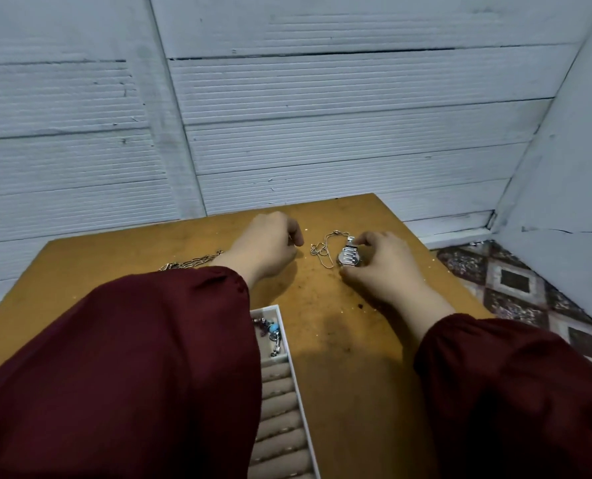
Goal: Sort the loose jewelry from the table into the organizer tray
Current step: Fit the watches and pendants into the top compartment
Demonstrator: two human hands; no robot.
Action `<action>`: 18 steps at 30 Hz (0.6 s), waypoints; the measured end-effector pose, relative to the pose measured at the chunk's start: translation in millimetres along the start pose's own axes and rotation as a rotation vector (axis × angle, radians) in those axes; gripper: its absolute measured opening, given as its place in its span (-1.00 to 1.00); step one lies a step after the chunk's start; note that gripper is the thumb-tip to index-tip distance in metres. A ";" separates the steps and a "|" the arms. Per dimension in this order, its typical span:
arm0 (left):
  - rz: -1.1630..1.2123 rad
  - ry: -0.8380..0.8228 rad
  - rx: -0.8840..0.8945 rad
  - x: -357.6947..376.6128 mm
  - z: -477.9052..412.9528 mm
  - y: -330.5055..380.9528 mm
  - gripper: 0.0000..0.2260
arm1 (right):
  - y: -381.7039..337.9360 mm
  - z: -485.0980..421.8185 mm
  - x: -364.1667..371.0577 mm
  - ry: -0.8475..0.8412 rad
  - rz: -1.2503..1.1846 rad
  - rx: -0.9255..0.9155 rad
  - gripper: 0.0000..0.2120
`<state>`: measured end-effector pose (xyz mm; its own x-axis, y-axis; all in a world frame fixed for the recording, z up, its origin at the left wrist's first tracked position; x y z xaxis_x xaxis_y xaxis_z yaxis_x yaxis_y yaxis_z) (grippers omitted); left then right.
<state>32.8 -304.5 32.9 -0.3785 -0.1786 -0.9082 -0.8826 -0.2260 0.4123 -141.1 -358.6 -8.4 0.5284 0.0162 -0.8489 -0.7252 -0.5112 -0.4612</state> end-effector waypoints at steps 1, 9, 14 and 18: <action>-0.010 -0.006 0.009 3.2 -2.3 2.6 -0.86 | 0.5 -1.6 1.9 -0.007 0.004 -0.002 -0.50; -0.070 -0.081 0.023 35.8 -19.6 11.3 -0.78 | 4.7 -4.0 10.6 0.078 0.027 -0.088 -0.58; -0.057 -0.065 0.012 40.7 -25.2 10.9 -0.78 | 5.0 -0.5 6.1 0.182 -0.015 -0.115 -0.75; -0.055 -0.059 0.014 40.2 -26.8 11.8 -0.79 | 11.1 2.2 -0.2 0.270 -0.102 -0.076 -0.82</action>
<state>14.6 -340.0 3.2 -0.3444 -0.1092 -0.9324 -0.9062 -0.2209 0.3606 -150.1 -362.4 -14.0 0.7027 -0.1532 -0.6948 -0.6326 -0.5814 -0.5116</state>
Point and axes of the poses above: each hand's wrist, its own z-axis away from the middle knuckle, its own x-axis out of the palm, y = z × x, the point moved 6 cm from there along -z, towards the middle knuckle, and after that the axes turned 10 degrees about -x, right-handed, at the moved point
